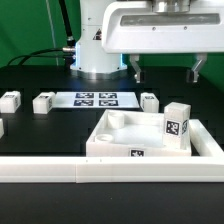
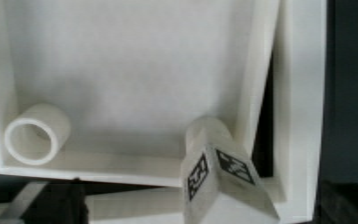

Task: Assemble square table

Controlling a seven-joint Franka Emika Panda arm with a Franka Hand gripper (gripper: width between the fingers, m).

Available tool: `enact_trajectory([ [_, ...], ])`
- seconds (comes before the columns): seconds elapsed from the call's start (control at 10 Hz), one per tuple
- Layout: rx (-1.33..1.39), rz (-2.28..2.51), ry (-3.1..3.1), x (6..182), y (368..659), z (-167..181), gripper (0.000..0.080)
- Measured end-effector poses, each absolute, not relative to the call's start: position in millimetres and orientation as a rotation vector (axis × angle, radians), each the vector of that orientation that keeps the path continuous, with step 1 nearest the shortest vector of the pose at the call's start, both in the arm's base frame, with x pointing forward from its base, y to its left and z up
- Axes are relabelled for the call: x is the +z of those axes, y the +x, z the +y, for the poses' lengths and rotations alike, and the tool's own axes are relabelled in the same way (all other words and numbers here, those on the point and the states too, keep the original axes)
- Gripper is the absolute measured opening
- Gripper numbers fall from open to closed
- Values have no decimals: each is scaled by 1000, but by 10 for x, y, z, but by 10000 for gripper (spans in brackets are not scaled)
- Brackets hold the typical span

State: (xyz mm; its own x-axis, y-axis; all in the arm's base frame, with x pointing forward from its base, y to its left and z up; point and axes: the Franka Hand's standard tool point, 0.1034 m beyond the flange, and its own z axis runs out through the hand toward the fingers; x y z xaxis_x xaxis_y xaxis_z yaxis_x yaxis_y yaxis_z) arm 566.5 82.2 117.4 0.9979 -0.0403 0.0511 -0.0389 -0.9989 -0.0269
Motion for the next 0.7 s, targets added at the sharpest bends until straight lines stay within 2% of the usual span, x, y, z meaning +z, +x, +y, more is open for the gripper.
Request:
enact_trajectory([
  [0.4,-40,-54,-3114,1183,5615,810,649],
  [0.7,-65,-69,-3118,1103,5450,857,649],
])
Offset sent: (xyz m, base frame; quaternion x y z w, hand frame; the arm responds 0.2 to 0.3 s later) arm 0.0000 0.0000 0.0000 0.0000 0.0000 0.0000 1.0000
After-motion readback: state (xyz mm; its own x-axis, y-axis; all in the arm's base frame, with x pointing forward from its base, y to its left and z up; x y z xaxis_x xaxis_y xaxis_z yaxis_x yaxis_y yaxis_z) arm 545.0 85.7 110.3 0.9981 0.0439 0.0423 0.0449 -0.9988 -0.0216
